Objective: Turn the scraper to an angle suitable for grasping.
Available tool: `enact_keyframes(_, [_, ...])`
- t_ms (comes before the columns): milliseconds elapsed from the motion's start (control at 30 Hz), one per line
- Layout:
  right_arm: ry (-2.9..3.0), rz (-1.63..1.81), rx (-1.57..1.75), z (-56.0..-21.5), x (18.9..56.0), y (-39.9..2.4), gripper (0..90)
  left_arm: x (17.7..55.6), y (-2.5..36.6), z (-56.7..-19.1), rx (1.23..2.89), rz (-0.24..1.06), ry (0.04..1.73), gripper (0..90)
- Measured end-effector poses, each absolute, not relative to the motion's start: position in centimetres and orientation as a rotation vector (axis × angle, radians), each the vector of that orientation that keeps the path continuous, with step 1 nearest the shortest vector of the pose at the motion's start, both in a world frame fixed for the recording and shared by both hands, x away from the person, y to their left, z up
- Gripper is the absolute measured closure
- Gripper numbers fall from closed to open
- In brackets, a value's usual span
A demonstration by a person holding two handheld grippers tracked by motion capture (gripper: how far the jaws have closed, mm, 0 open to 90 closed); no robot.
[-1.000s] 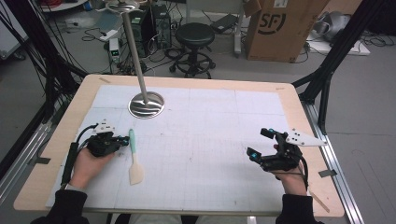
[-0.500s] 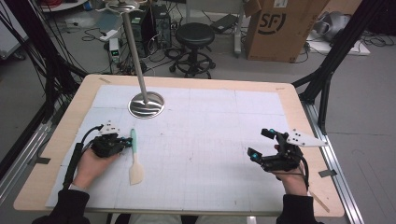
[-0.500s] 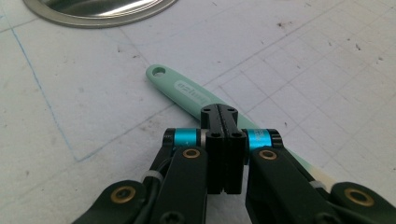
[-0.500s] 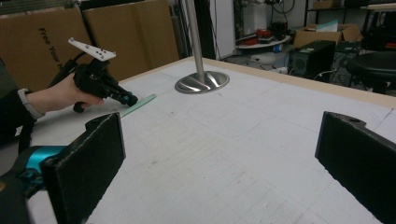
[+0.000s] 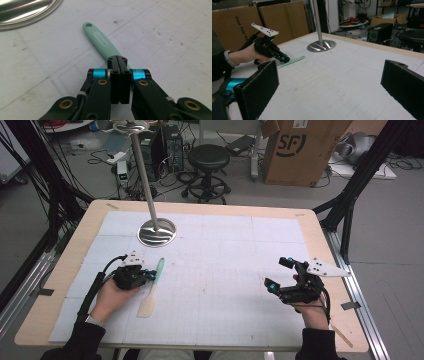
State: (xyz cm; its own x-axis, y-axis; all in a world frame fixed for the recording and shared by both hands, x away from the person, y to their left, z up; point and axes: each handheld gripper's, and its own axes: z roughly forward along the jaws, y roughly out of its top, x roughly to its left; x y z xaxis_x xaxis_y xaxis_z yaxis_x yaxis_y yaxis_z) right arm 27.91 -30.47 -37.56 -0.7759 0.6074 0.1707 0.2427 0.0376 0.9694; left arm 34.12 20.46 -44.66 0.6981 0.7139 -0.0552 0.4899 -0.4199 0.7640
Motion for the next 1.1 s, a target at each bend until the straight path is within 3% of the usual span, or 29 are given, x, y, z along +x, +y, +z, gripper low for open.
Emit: enact_keyframes(1100, [2.021,1.783,0.916,-38.4,28.2,-31.2,0.3,31.0,12.1,-44.2,2.258,0.263,0.592,89.9])
